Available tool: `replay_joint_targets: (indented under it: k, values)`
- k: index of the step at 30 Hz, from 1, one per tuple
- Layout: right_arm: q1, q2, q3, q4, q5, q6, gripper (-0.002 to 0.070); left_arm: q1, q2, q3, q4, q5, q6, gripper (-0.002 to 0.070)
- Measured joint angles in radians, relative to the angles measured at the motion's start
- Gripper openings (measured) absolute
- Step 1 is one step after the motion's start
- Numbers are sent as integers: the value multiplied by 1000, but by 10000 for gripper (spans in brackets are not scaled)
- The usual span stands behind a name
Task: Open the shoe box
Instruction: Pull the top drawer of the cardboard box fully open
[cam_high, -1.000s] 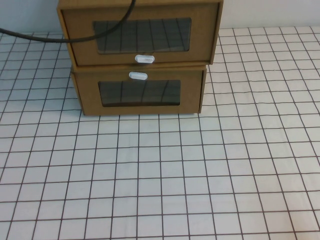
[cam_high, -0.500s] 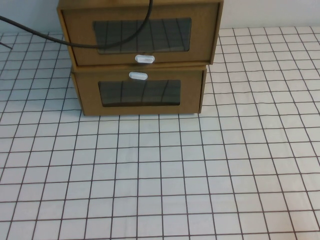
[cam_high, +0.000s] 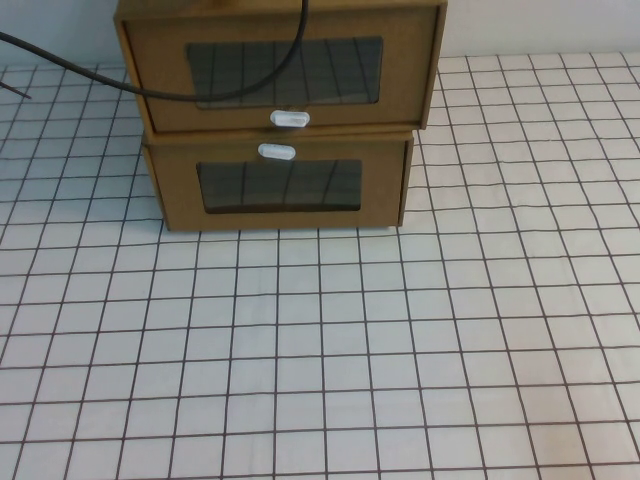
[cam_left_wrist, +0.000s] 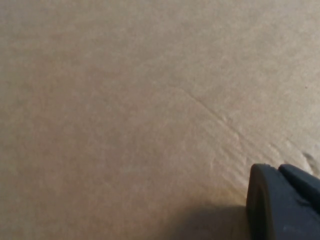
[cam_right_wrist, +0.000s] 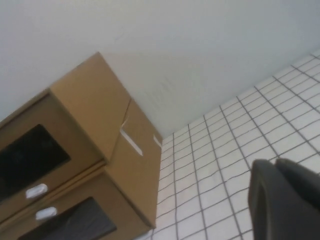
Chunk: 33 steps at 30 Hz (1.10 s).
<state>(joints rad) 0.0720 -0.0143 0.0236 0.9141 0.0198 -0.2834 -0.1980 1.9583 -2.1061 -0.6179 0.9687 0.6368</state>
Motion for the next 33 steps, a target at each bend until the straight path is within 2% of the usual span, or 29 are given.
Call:
replay_joint_targets:
  k: [2,7,14,18,23,28,33]
  values:
    - [0,0,-7,41,36,0,-13,0,0,0,0,0,-2,-2]
    - [0,72,-165,32,285,0,-13,0,0,0,0,0,-16,-2]
    - [0,470,-474,-172,690,0,-13,0,0,0,0,0,-21,-2]
    - [0,675,-620,-306,781,-7,-13,0,0,0,0,0,-21,-2]
    - [12,891,-791,-374,827,-43,-13,0,0,0,0,0,-21,-2]
    - [146,1080,-959,-438,817,-30,-13,0,0,0,0,0,-21,-2]
    - [388,1282,-1137,-666,805,130,-13,0,0,0,0,0,-21,-2]
